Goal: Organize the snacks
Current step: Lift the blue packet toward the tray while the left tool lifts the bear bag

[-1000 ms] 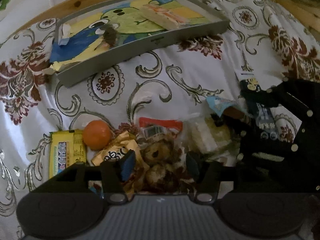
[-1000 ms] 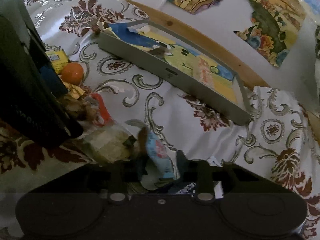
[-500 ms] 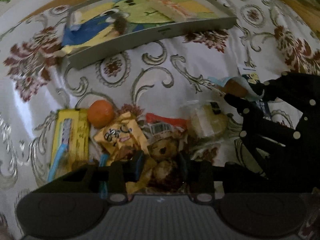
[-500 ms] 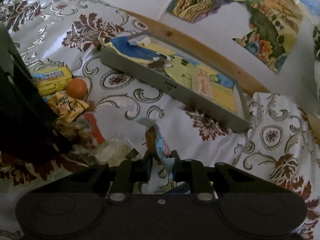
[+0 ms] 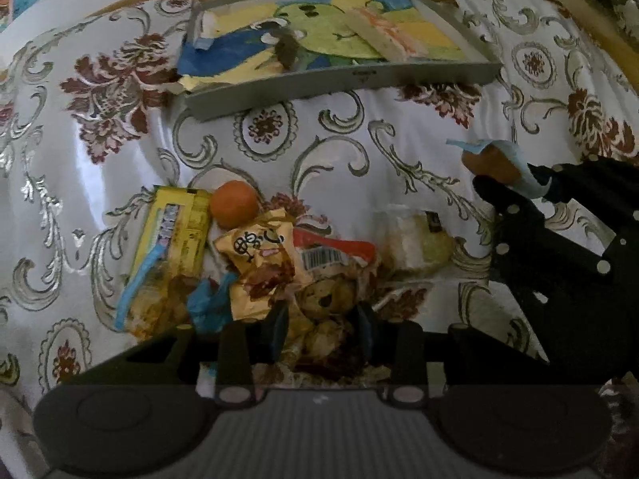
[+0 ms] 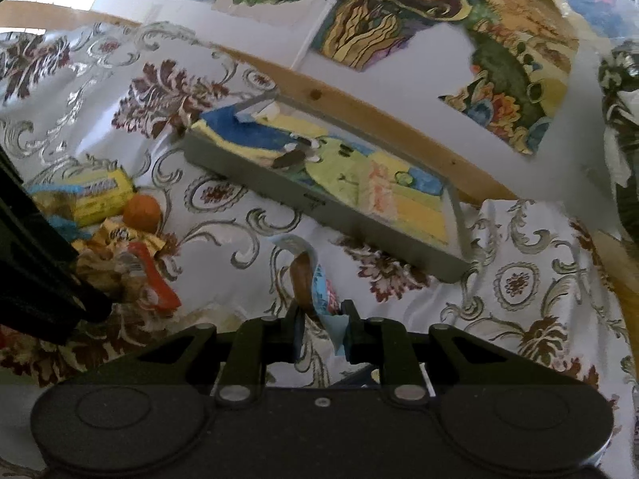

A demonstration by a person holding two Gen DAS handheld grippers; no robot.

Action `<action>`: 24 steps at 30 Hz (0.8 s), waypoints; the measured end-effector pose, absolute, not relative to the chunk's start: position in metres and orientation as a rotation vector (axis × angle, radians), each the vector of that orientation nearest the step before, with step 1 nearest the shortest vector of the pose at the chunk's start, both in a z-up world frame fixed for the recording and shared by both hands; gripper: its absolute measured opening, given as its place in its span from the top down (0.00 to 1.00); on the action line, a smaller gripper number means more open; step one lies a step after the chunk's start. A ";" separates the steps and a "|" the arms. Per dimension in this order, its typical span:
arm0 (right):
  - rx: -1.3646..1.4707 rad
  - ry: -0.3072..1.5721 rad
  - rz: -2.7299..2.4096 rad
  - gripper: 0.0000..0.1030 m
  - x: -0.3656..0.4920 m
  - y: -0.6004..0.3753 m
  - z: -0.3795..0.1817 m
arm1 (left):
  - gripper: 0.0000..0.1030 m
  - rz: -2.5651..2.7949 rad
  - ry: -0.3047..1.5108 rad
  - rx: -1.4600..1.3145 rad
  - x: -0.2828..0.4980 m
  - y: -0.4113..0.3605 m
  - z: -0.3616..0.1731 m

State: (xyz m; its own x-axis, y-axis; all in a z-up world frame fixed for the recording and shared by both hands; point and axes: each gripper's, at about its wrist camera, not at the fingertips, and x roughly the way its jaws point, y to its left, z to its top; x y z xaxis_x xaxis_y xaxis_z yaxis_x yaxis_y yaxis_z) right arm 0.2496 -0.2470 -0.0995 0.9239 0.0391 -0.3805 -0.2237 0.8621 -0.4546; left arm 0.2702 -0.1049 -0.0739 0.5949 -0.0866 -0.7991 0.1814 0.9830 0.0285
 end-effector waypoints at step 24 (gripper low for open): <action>-0.384 0.249 0.140 0.80 0.239 -0.258 -0.072 | 0.62 -0.027 0.690 -0.046 0.305 -0.086 -0.010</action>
